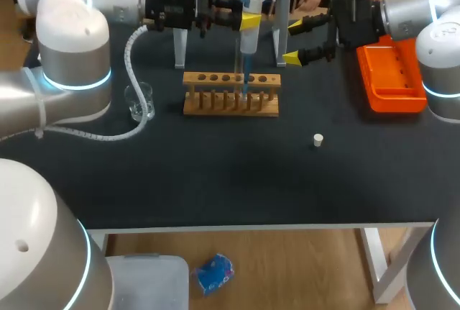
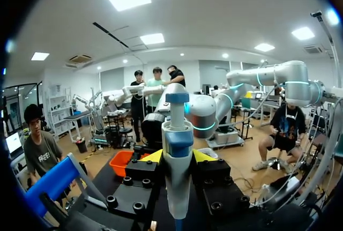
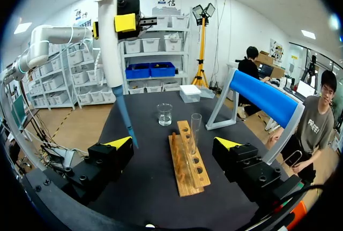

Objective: Invert the test tube, pick up the pipette, mount the tip to pipette, aspirate from beaker and dispense into the tube, eject the tip, return the pipette, and cap with the stopper.

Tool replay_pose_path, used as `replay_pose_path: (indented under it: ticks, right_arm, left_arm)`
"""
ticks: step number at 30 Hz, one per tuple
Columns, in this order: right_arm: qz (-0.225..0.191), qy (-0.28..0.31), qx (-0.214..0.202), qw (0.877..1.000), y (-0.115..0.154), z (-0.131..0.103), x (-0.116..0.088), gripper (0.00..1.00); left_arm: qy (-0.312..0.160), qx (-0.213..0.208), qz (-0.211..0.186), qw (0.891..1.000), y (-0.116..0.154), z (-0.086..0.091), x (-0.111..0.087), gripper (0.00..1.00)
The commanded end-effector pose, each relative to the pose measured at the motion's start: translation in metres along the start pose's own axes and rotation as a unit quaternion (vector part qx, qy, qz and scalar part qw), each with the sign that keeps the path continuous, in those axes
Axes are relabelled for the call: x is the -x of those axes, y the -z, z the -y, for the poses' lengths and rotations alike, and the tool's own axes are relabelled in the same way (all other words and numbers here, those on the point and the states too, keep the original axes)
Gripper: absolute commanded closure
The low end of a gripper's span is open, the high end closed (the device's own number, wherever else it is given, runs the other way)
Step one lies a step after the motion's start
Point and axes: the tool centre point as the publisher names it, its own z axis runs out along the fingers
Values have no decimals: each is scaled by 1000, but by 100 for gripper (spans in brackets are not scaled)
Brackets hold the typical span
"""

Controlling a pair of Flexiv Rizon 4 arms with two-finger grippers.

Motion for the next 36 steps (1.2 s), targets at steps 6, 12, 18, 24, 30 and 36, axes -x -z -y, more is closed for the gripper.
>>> replay_pose_path:
  ticks: [6,12,18,24,30,36]
  right_arm:
    - [0,0,-1,1000,0,0,0,0]
    - [0,0,-1,1000,0,0,0,0]
    - [0,0,-1,1000,0,0,0,0]
    - [0,0,-1,1000,0,0,0,0]
    - [0,0,-1,1000,0,0,0,0]
    - [0,0,-1,1000,0,0,0,0]
  left_arm:
    - [2,0,-1,1000,-1,-3,0,100]
    - [2,-11,2,1000,-10,-13,-1,100]
    - [-3,-25,12,1000,-15,-21,-3,100]
    - [4,-20,24,999,-16,-26,-3,100]
    - [9,-19,35,999,-13,-29,-3,100]
    - [12,-18,46,999,-12,-29,-4,100]
